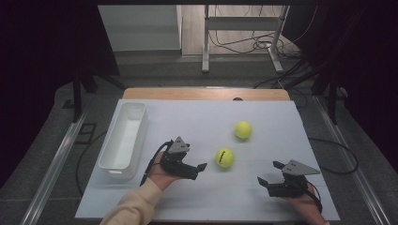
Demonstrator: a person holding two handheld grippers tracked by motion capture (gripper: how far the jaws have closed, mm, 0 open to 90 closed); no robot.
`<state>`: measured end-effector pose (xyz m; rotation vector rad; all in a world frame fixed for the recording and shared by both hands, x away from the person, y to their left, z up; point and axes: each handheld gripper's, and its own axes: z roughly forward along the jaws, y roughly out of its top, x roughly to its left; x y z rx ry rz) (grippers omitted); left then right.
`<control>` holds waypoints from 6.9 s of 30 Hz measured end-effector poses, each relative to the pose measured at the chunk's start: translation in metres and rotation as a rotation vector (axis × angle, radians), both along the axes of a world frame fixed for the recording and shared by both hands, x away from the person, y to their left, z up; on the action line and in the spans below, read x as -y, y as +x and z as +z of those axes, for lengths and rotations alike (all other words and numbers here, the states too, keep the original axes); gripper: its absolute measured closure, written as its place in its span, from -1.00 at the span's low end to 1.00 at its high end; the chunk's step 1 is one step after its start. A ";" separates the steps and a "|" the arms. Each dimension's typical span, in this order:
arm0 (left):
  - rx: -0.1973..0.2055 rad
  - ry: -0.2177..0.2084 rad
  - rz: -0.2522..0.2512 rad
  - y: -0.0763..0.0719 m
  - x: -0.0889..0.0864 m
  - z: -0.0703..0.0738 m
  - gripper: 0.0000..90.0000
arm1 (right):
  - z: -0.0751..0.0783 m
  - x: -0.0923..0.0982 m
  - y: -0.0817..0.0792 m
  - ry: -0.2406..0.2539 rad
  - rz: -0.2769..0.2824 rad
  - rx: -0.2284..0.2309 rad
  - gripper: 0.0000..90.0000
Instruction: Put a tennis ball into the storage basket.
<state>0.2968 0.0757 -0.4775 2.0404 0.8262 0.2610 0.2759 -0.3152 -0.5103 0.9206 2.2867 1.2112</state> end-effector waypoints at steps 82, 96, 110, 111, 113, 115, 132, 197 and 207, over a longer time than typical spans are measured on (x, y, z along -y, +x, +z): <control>-0.146 0.094 -0.128 0.064 0.094 -0.035 -0.90 | -0.002 0.001 -0.001 -0.021 -0.003 0.002 -0.72; -0.177 0.102 -0.133 0.066 0.095 -0.038 -0.81 | -0.002 0.001 -0.001 -0.022 -0.003 0.003 -0.72; -0.143 0.110 -0.172 0.061 0.093 -0.034 -0.42 | -0.002 0.001 -0.001 -0.026 -0.004 0.003 -0.72; -0.139 0.108 -0.171 0.061 0.093 -0.033 -0.42 | -0.002 0.001 -0.001 -0.026 -0.004 0.003 -0.72; -0.133 0.101 -0.171 0.061 0.091 -0.031 -0.42 | -0.002 0.001 -0.001 -0.026 -0.006 0.003 -0.72; -0.129 0.094 -0.168 0.061 0.089 -0.029 -0.42 | -0.002 0.001 -0.001 -0.026 -0.006 0.003 -0.72; -0.085 0.044 -0.149 0.057 0.075 -0.006 -0.42 | -0.002 0.001 -0.001 -0.029 -0.010 0.005 -0.71; 0.025 -0.079 -0.037 0.056 0.010 0.052 -0.42 | -0.002 0.001 -0.001 -0.035 -0.010 0.007 -0.71; 0.027 -0.080 -0.021 0.057 0.003 0.053 -0.42 | -0.002 0.001 -0.001 -0.036 -0.009 0.007 -0.71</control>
